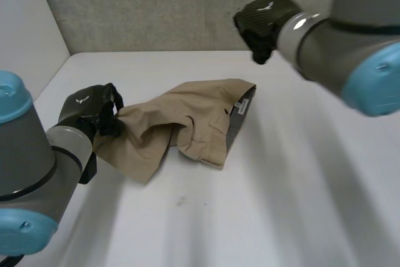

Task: Fold the shorts.

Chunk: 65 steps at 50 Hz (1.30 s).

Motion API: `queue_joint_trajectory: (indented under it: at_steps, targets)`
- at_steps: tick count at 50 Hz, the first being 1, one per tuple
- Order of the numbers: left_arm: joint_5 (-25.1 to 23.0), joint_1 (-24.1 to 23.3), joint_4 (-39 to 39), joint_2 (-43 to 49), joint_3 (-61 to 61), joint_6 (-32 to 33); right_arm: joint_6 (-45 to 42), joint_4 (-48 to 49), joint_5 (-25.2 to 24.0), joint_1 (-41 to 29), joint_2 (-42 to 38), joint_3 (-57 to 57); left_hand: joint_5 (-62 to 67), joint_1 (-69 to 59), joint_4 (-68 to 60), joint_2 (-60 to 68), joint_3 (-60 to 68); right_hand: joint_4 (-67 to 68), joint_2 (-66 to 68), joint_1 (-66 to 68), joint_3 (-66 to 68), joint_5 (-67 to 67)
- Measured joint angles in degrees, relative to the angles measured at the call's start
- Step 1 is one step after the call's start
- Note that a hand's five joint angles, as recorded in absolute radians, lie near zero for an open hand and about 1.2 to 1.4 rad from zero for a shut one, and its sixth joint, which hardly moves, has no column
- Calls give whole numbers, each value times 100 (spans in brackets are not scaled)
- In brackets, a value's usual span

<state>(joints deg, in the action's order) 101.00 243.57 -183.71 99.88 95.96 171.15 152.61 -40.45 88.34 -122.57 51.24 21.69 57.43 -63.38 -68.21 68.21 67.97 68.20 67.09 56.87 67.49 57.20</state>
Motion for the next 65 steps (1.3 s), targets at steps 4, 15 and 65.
queue_joint_trajectory:
  at_steps: [4, 15, 65]
  targets:
    - [-258, -132, -1, -47, 128, 16, -222, -60, 17, 95, 433, 748, 0, 0, -1, 11, 2, -532, -493, -455, -510, -475]
    - [-305, -396, -27, 486, 47, 254, 1686, 666, -132, 70, 468, 2734, -1, 0, -4, 20, 18, -4872, -4644, -3935, -4770, -4749]
    - [-254, 85, -3, 172, 59, 516, 2398, 3617, 593, -594, -397, 3650, -1, -7, -26, 21, 18, -4, -4, -137, 8, -143]
